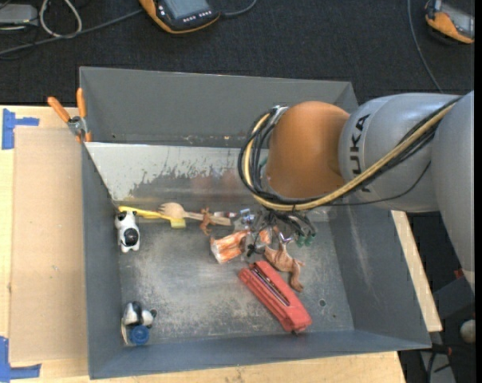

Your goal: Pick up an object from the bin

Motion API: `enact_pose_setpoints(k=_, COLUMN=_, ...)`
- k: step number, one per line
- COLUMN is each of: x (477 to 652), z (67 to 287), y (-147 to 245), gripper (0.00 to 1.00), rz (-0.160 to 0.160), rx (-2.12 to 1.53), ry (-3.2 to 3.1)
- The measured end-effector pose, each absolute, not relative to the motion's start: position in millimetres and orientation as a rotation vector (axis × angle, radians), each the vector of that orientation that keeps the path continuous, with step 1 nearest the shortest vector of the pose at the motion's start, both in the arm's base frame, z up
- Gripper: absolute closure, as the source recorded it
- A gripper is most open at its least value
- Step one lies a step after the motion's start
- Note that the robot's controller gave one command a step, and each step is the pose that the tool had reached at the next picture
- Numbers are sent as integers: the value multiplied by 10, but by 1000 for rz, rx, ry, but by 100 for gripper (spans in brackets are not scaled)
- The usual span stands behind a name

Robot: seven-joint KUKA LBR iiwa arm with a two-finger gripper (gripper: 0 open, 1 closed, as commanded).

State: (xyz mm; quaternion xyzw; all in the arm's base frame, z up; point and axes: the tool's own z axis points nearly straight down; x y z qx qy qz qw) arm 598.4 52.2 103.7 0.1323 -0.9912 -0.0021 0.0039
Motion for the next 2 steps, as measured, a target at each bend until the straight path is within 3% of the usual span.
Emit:
enact_pose_setpoints(k=1, x=6007, z=1556, y=560, gripper=100, rz=-9, rx=548, ry=-3079)
enact_pose_setpoints(k=2, x=6068, z=2475, y=673, gripper=100, rz=-6, rx=556, ry=-3073)
